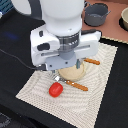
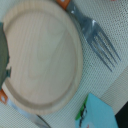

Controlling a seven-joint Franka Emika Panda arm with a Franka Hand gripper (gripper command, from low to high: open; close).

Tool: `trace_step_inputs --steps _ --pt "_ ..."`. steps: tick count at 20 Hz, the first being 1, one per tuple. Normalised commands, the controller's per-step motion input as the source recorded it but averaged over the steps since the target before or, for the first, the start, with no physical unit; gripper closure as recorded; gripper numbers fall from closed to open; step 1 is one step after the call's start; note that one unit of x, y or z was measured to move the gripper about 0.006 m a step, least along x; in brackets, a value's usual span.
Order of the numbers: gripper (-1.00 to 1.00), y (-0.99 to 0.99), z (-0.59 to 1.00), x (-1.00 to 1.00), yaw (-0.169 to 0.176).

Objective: Interact with the objects in diverse but meaningful ways.

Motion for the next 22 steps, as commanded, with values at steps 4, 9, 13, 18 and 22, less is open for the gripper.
trace_step_inputs --steps 4,9,13,18,22 --pt "-1.0 0.46 0.04 -0.36 0.197" --pt "-1.0 0.54 0.03 -0.45 0.109" --pt "-1.0 0.58 0.0 -0.7 0.002" --pt "-1.0 0.44 0.0 -0.83 0.0" --pt "-1.0 0.16 -0.02 -0.71 0.006"
